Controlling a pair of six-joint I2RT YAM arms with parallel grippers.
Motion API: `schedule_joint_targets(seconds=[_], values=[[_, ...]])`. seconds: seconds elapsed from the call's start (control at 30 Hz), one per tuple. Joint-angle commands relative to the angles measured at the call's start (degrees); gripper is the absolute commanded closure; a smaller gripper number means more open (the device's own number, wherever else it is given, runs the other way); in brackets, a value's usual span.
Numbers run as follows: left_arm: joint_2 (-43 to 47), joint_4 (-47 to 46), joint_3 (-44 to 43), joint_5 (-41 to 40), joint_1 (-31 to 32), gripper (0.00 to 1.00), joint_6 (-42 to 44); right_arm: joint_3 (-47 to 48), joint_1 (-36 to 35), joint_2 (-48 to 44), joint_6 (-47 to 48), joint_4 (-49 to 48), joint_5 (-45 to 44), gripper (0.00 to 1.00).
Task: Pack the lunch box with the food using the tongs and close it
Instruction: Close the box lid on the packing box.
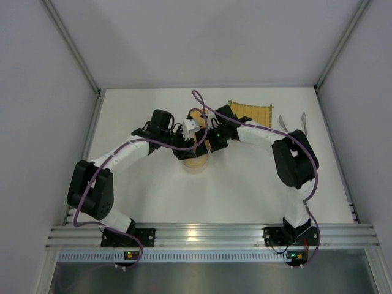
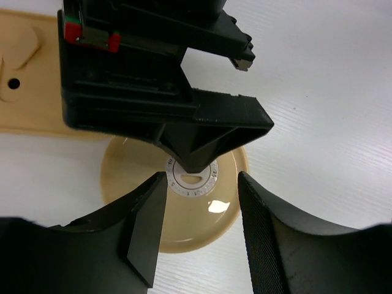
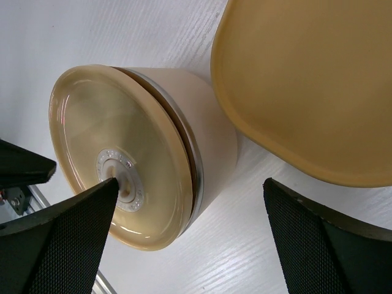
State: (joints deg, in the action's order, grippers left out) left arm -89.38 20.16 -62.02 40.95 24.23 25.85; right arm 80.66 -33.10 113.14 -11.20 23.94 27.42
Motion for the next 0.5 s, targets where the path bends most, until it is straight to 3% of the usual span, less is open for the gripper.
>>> schedule_joint_targets(seconds=[0.0,0.47], values=[[-1.3,-8.2,0.9,-1.7,1.0,0.45,4.5,-1.2,-0.6,1.9,0.8,1.0,-1.4,0.01],[-8.6,-5.1,3.8,-1.1,1.1,0.49,2.1,-2.6,2.3,-0.7,-1.1,0.6,1.4,0.01]])
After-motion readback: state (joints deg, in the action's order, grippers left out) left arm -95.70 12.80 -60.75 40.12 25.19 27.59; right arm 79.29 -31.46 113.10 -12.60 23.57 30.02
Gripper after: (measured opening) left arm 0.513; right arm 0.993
